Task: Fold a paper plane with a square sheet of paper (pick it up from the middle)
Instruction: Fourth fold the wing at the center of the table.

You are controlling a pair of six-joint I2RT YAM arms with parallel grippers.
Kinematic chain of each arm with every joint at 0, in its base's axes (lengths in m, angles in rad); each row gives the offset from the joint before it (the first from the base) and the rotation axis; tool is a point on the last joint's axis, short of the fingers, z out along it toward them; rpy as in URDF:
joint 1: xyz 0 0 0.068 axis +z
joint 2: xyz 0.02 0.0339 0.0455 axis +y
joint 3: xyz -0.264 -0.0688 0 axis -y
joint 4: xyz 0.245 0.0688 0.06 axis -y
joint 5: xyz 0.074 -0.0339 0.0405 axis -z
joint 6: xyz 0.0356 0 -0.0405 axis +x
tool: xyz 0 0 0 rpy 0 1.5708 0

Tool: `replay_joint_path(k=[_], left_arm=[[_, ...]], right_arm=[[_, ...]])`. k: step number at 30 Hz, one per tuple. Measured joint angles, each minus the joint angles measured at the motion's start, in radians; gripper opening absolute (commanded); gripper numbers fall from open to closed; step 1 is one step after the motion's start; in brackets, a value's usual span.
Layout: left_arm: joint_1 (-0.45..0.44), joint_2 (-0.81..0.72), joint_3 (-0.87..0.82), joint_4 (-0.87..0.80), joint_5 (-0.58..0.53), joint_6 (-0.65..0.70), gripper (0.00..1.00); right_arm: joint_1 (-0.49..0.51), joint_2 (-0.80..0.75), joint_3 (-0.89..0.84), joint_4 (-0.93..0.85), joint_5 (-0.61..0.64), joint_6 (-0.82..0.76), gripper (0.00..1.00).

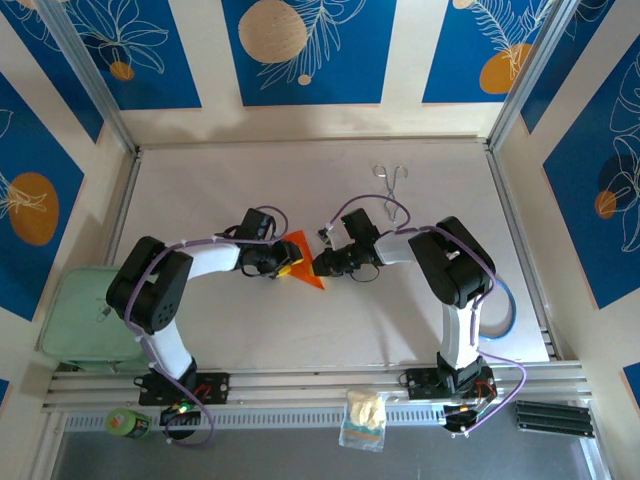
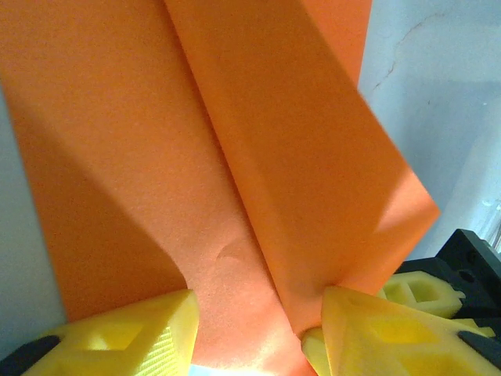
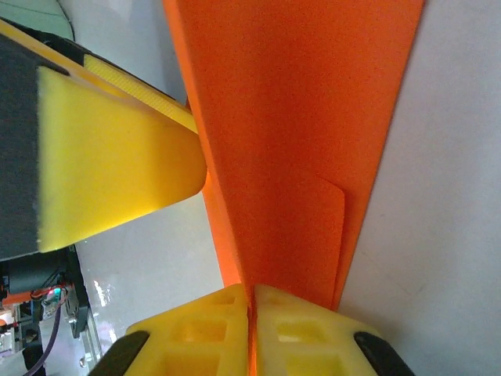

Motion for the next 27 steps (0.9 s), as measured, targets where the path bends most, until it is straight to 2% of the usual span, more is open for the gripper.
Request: replay_joint_path(k=[5,13,24,27], left_arm=[[-0.006,0.001,0.012,-0.021,-0.016,0.010,0.50],[-0.012,0.007,0.030,-0.047,-0.027,0.014,0.53],[-0.012,0.004,0.045,-0.047,-0.023,0.024,0.53],[-0.008,-0.016,0.054,-0.047,-0.023,0.041,0.50]], right_arm=[[0.000,0.000,0.000,0.001,-0.003,0.008,0.12],[-0.006,0.000,-0.005,0.012,-0.002,0.027,0.07],[-0.024,0.015,-0.011,0.043,-0.034,0.084,0.05],[-0.026,0.019,-0.013,0.050,-0.041,0.097,0.05]])
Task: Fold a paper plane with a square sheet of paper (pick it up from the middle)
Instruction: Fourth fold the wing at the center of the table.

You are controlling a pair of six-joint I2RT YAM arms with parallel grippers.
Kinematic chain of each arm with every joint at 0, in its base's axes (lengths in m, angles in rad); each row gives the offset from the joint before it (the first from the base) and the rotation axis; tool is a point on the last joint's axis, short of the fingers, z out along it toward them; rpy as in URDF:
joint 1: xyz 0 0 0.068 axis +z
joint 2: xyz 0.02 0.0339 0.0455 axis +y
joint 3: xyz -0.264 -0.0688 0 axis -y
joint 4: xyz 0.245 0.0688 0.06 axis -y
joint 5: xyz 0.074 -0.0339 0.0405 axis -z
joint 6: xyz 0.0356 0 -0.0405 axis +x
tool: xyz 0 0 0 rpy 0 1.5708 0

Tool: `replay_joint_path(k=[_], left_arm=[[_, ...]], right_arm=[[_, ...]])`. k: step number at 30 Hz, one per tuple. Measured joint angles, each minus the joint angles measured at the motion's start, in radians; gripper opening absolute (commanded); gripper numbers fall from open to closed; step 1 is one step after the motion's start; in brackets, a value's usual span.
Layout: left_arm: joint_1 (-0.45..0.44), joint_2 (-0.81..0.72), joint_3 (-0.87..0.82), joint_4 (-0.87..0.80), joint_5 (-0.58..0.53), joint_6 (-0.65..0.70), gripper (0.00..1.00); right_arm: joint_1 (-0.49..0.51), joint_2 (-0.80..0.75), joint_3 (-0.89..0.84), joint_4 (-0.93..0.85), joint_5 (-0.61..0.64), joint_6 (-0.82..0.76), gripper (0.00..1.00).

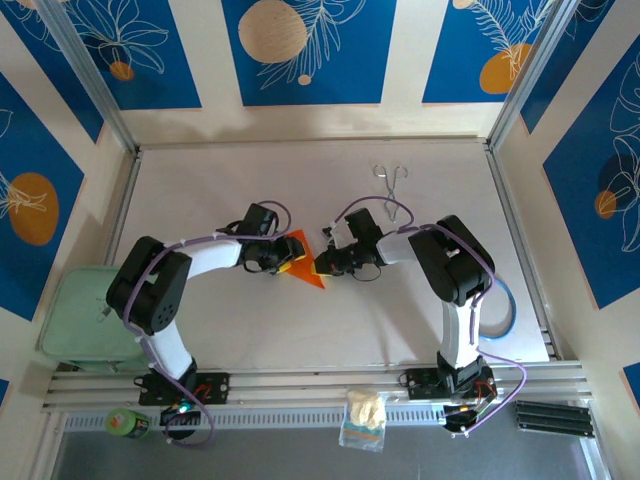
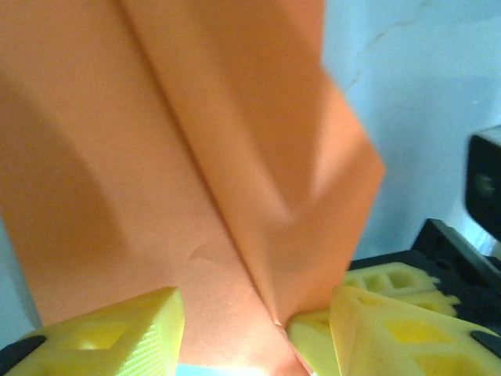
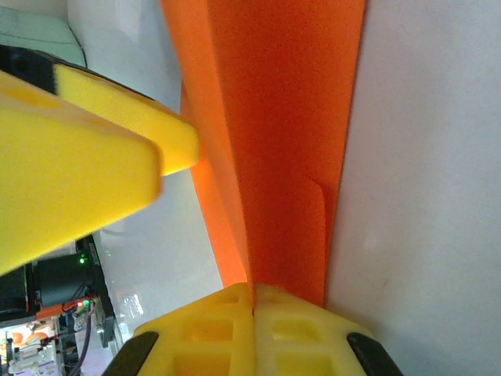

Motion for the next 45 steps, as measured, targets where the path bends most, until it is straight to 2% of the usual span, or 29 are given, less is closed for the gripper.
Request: replay_joint_path(k=[4,7,16,21,30,45], left_arm=[[0.007,-0.056,0.000,0.048,0.004,0.016,0.41],[0.011,-0.071,-0.019,0.143,0.025,0.026,0.34],[0.011,-0.005,-0.125,0.379,0.108,-0.005,0.19],[0.011,0.037,-0.152,0.469,0.132,-0.029,0.18],[0.011,0.096,-0.165,0.541,0.152,-0.058,0.17],[0.013,0.103,-0.165,0.557,0.159,-0.070,0.21]], right_arm=[[-0.004,0.002,-0.001,0.005,-0.009,0.008,0.05],[-0.005,0.003,-0.001,0.007,-0.011,0.012,0.05],[-0.010,0.007,-0.001,0.011,-0.024,0.023,0.06],[-0.010,0.008,-0.001,0.011,-0.025,0.023,0.06],[-0.011,0.008,0.000,0.010,-0.034,0.027,0.13],[-0.018,0.019,0.004,0.006,-0.046,0.035,0.07]])
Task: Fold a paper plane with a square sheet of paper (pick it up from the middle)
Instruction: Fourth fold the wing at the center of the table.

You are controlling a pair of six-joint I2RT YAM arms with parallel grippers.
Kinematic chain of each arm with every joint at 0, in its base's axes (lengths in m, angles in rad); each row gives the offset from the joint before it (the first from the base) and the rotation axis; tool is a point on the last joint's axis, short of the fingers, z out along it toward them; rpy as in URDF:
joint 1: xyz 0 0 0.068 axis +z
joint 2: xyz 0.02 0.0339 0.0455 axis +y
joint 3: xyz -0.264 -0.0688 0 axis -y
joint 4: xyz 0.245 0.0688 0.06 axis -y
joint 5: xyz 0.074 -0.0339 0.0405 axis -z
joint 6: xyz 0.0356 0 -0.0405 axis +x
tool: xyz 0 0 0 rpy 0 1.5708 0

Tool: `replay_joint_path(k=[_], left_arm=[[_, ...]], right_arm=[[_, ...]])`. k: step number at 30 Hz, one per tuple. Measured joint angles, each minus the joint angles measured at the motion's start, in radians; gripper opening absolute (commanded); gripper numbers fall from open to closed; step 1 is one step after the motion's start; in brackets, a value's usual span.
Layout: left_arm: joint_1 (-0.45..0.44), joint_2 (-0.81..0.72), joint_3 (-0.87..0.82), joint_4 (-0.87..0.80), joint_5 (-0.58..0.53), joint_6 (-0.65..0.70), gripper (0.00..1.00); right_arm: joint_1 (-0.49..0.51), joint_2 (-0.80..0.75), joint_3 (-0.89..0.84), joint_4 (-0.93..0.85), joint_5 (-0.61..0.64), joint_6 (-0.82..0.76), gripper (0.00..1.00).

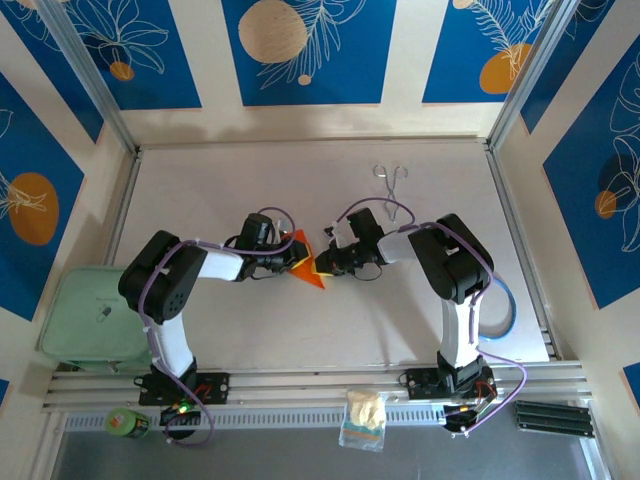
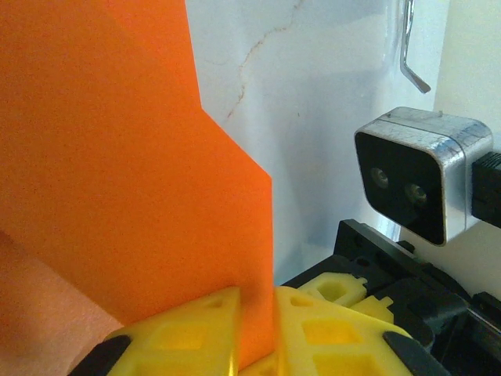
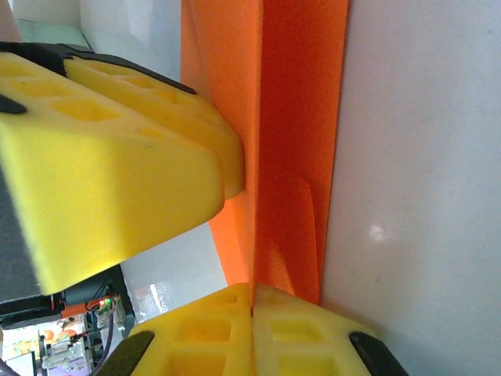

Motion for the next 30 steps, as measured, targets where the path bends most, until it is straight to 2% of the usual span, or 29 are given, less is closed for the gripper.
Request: replay_joint_path(k=[16,24,30], left_arm=[[0.028,-0.077,-0.013,-0.021,-0.001,0.044,0.15],[0.028,-0.045,-0.014,-0.017,0.001,0.046,0.15],[0.028,0.008,-0.006,-0.003,0.015,0.045,0.15]], right_arm=[[-0.006,0.017,0.043,-0.079,-0.006,0.025,0.05],[-0.006,0.017,0.043,-0.079,-0.007,0.026,0.07],[-0.008,0.017,0.045,-0.082,-0.012,0.028,0.12]])
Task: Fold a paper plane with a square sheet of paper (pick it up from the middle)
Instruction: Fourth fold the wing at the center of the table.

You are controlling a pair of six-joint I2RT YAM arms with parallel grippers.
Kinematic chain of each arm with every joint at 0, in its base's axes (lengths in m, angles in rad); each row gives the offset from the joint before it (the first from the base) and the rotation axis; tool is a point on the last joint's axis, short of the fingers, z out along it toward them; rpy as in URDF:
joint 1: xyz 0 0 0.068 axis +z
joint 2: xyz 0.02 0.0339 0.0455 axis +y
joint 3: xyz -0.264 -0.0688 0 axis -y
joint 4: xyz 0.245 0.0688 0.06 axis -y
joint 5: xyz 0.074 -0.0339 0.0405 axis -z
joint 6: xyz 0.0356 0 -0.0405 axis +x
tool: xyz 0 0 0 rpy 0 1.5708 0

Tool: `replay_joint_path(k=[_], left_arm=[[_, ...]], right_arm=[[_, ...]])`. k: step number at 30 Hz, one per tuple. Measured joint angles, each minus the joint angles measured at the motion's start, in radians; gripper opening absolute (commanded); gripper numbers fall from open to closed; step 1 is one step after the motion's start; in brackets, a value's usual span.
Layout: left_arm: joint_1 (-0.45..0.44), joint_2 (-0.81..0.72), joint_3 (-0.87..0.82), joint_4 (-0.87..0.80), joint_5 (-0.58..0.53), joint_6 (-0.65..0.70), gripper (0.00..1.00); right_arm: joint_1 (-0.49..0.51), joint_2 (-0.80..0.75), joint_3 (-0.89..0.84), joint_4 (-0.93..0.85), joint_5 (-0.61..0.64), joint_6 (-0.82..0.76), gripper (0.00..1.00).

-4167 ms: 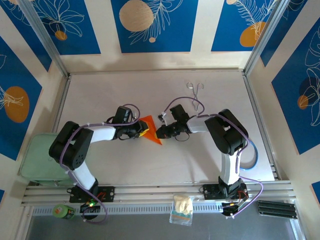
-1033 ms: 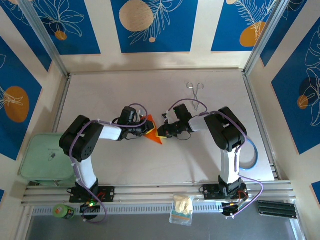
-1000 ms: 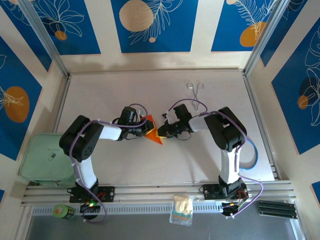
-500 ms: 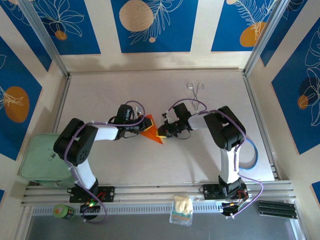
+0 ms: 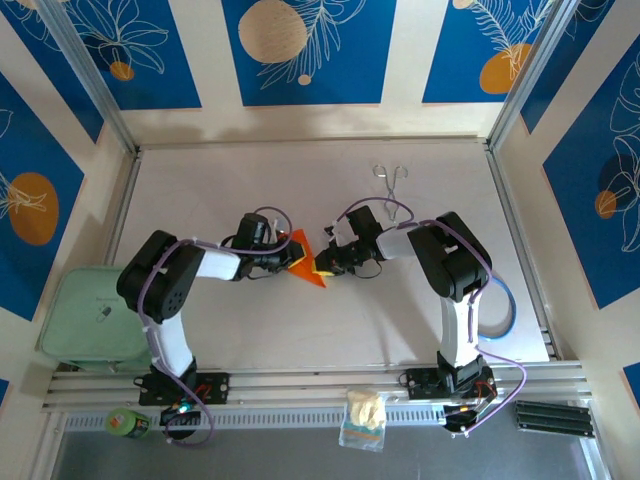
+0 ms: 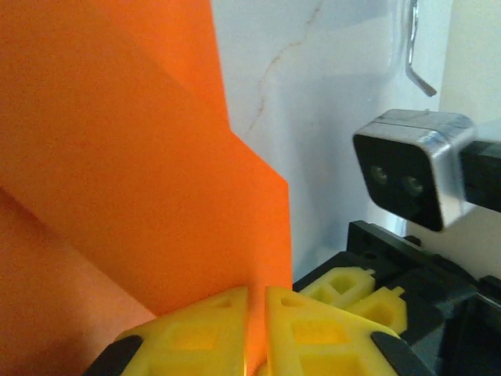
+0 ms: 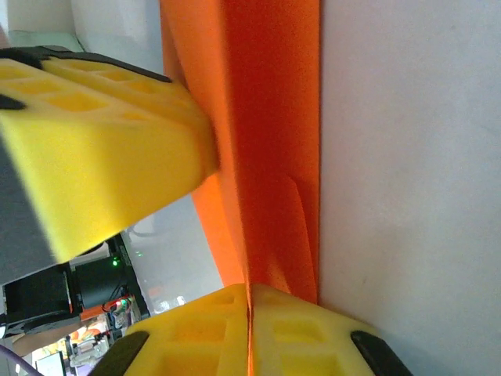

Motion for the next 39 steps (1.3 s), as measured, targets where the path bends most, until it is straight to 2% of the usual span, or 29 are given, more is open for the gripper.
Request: replay_joint_path(k=[4,16,39], left_arm=[[0.000,0.011,0.015,0.002,0.011,0.000,0.15],[0.000,0.017,0.019,0.019,0.015,-0.001,0.18],[0.001,0.030,0.011,0.026,0.008,-0.031,0.16]], right_arm=[[0.000,0.000,0.003,-0.005,-0.002,0.000,0.13],[0.000,0.000,0.005,-0.016,0.010,0.001,0.05],[-0.006,0.010,0.023,-0.047,-0.002,0.011,0.10]])
